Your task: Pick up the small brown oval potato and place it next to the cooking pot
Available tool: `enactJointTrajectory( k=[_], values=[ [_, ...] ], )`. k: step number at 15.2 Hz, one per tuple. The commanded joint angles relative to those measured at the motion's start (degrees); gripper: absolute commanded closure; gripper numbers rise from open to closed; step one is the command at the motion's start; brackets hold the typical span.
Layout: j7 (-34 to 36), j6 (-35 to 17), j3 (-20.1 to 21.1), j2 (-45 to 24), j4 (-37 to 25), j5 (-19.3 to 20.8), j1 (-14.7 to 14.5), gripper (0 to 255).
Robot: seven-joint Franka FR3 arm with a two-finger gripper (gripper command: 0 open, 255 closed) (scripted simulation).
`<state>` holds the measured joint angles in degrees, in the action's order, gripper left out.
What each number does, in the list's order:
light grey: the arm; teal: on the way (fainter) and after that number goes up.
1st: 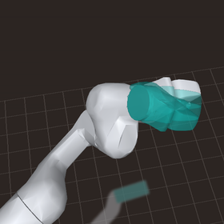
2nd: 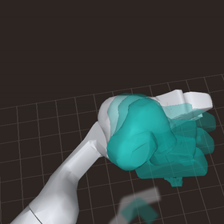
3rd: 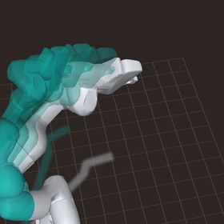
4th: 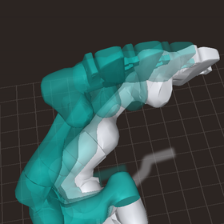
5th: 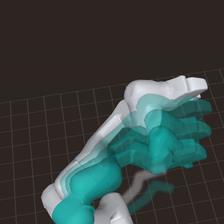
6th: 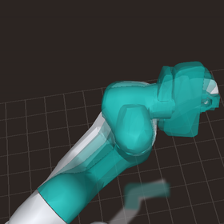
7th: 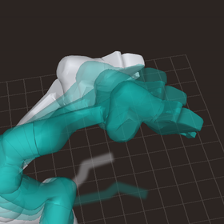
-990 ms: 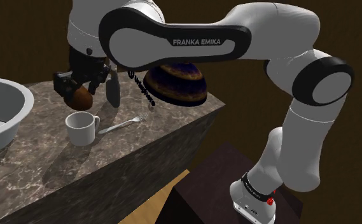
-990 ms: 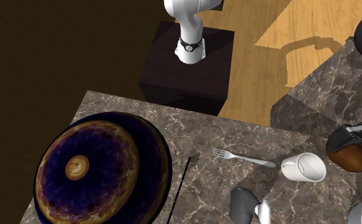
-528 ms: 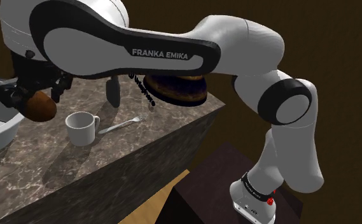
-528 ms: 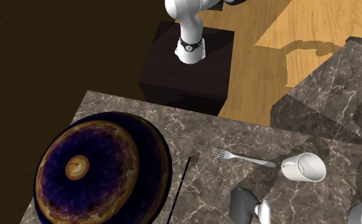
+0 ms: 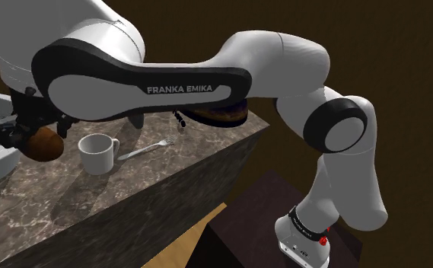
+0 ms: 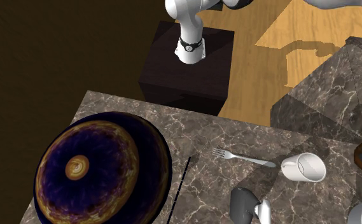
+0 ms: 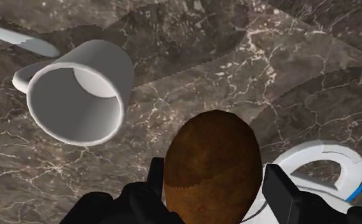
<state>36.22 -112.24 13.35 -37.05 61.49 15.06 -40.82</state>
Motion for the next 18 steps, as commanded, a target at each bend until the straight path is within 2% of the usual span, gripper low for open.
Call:
enactJointTrajectory(
  k=[1,18],
  values=[
    [0.25,-1.72,-0.02,0.27,1.98,0.07,0.23,255],
    [2.43,-13.59,-0.74,-1.32,12.46,1.41,0.87,255]
  ],
)
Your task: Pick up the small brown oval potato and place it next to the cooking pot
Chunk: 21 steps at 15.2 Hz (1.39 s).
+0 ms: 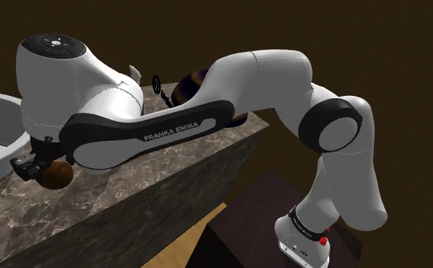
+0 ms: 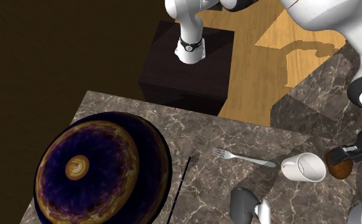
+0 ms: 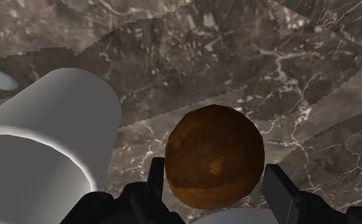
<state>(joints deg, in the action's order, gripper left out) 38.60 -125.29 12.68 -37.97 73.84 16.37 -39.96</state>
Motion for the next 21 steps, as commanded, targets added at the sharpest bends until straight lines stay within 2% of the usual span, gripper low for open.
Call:
enactJointTrajectory(
  k=[1,11,18,19,21],
  values=[
    [0.19,-1.16,-0.14,-0.62,0.52,0.21,0.0,255],
    [1.47,-6.87,-0.89,-3.39,3.54,1.34,-0.16,255],
    [1.49,-6.86,-0.86,-3.4,3.53,1.36,-0.14,255],
    [1.51,-7.02,-0.88,-3.48,3.62,1.39,-0.14,0],
    [1.54,-6.69,-0.9,-3.88,2.88,1.4,-0.31,0]
  ],
)
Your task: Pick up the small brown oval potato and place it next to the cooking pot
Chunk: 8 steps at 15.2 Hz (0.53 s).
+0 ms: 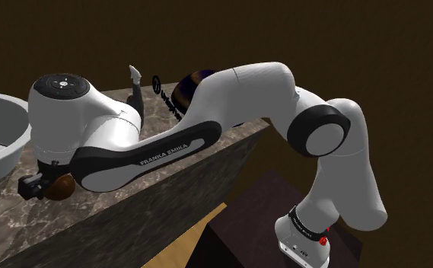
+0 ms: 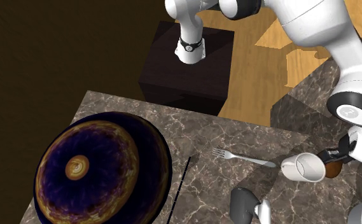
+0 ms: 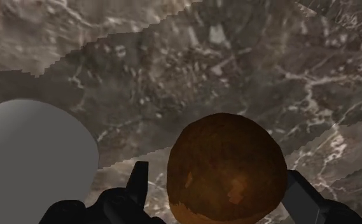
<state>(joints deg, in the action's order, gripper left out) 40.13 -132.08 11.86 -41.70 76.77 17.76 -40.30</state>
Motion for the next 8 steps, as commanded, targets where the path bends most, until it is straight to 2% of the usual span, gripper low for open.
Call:
enactJointTrajectory(
  k=[1,3,8],
  values=[
    [0.03,0.06,-0.08,-0.16,-0.01,0.02,0.02,0],
    [-0.05,-0.07,-0.04,0.33,0.61,-0.02,0.21,0],
    [-0.43,3.37,0.87,5.79,2.63,-1.04,0.64,0]
  ],
)
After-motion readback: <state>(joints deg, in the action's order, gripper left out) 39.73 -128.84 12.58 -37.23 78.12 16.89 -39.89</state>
